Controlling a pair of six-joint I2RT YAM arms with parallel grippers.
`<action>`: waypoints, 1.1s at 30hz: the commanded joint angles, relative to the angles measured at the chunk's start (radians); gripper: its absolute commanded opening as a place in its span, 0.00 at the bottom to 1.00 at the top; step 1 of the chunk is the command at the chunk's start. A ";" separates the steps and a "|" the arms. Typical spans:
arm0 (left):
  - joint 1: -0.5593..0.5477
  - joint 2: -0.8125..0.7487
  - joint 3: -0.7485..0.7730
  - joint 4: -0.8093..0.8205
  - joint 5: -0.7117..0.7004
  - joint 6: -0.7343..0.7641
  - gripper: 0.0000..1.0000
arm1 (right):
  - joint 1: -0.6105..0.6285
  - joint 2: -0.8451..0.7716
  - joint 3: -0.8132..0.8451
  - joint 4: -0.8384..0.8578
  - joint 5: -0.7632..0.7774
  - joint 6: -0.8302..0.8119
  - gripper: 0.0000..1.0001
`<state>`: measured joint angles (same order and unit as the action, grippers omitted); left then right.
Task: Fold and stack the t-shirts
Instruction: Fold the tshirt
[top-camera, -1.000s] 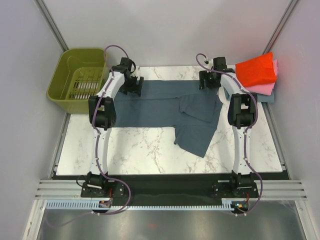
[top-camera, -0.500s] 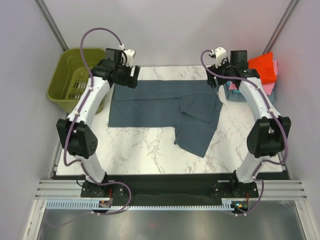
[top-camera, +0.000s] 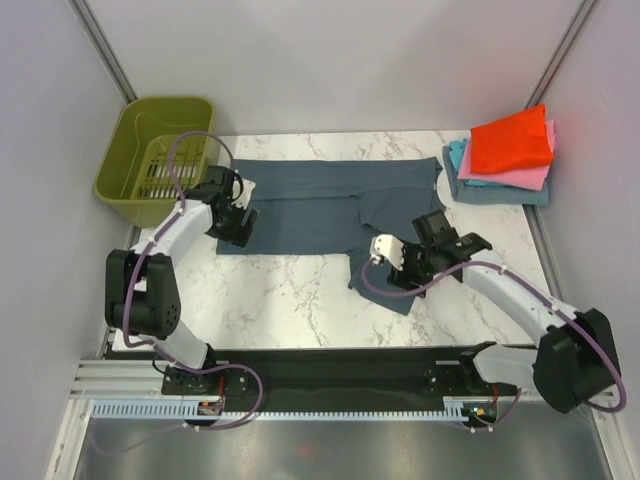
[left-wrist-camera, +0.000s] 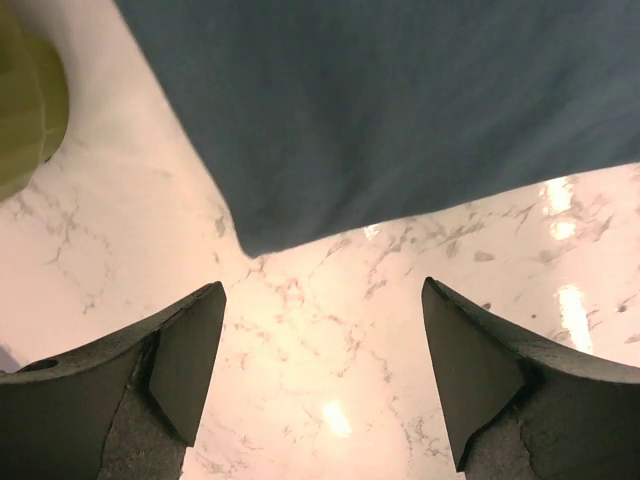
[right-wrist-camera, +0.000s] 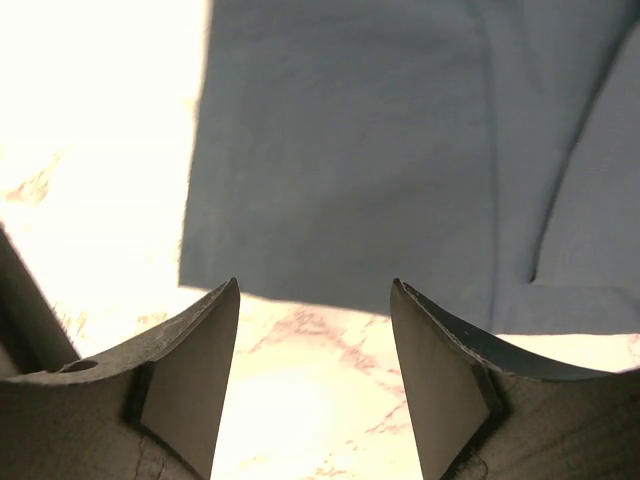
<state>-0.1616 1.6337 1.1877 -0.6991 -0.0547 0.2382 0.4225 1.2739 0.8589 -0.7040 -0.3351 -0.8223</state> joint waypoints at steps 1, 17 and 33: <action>0.019 -0.106 -0.040 0.069 -0.047 0.056 0.87 | 0.039 -0.096 -0.064 -0.011 0.016 -0.144 0.70; 0.045 -0.058 0.006 0.125 -0.163 0.049 0.86 | 0.150 -0.059 -0.155 -0.048 0.024 -0.273 0.66; 0.060 -0.006 0.041 0.118 -0.160 0.027 0.87 | 0.208 0.056 -0.182 0.003 0.093 -0.276 0.60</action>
<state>-0.1059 1.6226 1.1885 -0.6033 -0.2081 0.2596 0.6220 1.3182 0.6868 -0.7410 -0.2474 -1.0855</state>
